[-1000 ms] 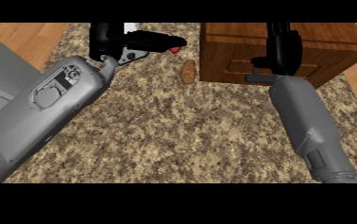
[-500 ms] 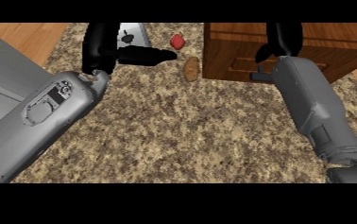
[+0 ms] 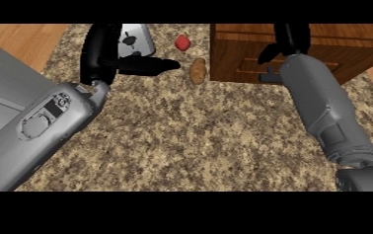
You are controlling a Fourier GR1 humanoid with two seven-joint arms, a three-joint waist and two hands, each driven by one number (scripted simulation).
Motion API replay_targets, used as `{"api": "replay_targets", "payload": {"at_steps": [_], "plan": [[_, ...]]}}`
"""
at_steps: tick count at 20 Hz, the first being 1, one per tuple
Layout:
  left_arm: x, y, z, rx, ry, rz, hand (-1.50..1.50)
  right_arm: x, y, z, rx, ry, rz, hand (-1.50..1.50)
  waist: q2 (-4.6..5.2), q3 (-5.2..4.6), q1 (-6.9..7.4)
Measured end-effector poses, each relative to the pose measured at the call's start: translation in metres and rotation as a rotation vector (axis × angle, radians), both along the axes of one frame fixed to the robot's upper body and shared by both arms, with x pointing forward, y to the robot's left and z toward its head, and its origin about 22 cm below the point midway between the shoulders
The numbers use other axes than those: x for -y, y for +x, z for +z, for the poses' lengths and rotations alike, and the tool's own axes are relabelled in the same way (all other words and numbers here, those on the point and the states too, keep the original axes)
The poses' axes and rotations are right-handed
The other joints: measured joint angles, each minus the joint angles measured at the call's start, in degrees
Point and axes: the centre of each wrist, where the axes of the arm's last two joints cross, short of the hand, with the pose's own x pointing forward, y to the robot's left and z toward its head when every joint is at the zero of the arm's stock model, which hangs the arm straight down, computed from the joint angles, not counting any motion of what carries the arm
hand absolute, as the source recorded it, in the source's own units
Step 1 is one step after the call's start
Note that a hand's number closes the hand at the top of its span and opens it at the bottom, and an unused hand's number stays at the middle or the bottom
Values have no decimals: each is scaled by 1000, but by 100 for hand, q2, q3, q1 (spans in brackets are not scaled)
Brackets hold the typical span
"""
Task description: Pick up the can, place it into the drawer and close the drawer
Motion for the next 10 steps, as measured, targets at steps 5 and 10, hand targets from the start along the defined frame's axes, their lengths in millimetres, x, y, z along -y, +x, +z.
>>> {"api": "replay_targets", "payload": {"at_steps": [5,10], "plan": [[-10,-4,-4,-5,-2,10,-150,-9,2,2,2,176,59,-150,16,26,-9],[-19,-10,-11,-15,-1,15,-150,-27,4,4,4,405,111,-150,-3,34,-45]]}}
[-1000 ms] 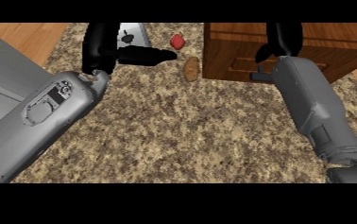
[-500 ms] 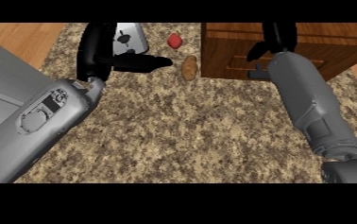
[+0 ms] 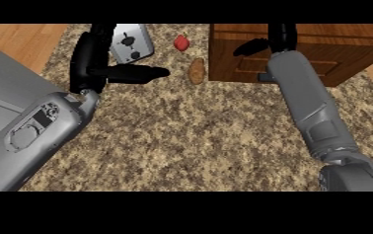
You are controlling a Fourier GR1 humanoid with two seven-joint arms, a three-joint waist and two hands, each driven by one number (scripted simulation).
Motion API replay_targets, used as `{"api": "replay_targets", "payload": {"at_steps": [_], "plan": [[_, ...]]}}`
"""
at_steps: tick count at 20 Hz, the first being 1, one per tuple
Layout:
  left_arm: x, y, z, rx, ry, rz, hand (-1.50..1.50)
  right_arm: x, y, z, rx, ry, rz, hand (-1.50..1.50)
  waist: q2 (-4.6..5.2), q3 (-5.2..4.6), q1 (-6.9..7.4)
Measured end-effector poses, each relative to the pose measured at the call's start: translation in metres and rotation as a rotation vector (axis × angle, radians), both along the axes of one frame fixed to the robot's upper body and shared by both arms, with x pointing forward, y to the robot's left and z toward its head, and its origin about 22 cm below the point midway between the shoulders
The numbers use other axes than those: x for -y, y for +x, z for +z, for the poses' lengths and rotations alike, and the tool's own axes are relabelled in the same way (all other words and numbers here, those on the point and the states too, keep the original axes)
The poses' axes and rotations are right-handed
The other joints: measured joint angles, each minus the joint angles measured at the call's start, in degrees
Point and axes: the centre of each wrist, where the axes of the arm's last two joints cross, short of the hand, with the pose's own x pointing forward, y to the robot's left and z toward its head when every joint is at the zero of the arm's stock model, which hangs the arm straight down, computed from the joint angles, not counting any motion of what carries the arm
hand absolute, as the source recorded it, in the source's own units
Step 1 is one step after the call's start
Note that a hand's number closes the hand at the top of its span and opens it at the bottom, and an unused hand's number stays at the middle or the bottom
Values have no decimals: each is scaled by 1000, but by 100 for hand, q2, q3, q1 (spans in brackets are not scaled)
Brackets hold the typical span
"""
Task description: Pick up the can, place it into the drawer and close the drawer
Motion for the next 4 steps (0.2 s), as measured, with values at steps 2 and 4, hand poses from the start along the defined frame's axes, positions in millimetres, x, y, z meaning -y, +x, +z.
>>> {"api": "replay_targets", "payload": {"at_steps": [2,4], "plan": [[-5,-2,-4,-1,-2,12,-150,-3,2,4,-1,86,20,-150,7,3,-19],[-8,-4,-6,0,-5,20,-150,-5,3,6,-8,146,41,-150,3,2,-47]]}}
